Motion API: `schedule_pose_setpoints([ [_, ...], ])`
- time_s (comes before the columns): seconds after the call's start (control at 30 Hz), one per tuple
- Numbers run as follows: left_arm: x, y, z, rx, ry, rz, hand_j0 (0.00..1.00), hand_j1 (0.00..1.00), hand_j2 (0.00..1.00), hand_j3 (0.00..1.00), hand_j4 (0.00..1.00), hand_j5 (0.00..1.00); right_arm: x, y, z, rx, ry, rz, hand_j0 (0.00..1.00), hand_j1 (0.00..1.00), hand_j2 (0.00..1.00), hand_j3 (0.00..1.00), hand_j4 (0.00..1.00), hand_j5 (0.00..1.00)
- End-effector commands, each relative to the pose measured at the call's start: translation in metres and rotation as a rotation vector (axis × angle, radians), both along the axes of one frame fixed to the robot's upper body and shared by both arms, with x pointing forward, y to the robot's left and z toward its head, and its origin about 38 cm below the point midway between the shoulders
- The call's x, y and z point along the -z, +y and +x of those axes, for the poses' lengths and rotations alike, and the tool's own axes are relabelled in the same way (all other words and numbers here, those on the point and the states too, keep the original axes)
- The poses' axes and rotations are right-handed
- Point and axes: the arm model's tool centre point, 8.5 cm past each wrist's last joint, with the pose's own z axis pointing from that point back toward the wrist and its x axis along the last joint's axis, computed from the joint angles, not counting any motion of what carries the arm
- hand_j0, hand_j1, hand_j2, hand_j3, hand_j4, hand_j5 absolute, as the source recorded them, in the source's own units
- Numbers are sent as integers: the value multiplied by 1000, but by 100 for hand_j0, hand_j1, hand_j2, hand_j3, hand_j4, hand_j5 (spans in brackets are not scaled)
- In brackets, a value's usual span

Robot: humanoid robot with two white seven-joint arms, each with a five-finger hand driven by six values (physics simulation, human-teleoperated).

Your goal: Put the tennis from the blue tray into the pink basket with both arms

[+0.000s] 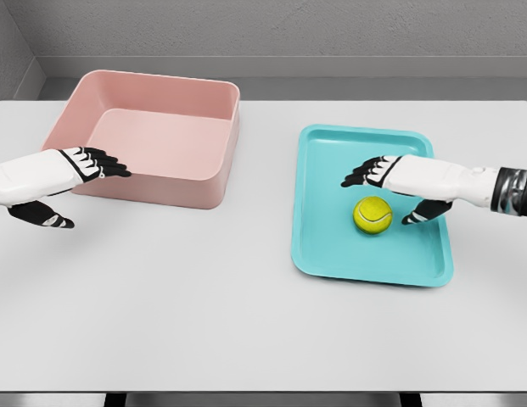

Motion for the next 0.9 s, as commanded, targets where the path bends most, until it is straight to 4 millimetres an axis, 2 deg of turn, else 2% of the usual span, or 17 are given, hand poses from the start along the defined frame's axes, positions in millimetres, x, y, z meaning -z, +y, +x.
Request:
schedule_pose_setpoints([
  [0.0,-1,-1,0,-1,1,-7,100,100,100,100,100,100,1,5,-1,-10,3,14,100,100,100,100,100,100],
  [0.47,2,-4,-1,5,9,-14,100,100,100,100,100,100,21,2,-7,-6,56,-13,100,100,100,100,100,100],
  [0.77,6,-6,-3,10,20,-21,100,100,100,100,100,100,31,-20,3,68,80,-40,100,100,100,100,100,100],
  [0.8,7,-6,-3,10,22,-21,100,100,100,100,100,100,37,-15,5,66,93,-37,100,100,100,100,100,100],
  [0.87,7,-6,-3,10,23,-21,100,100,100,100,100,100,35,-13,7,63,88,-32,100,100,100,100,100,100],
])
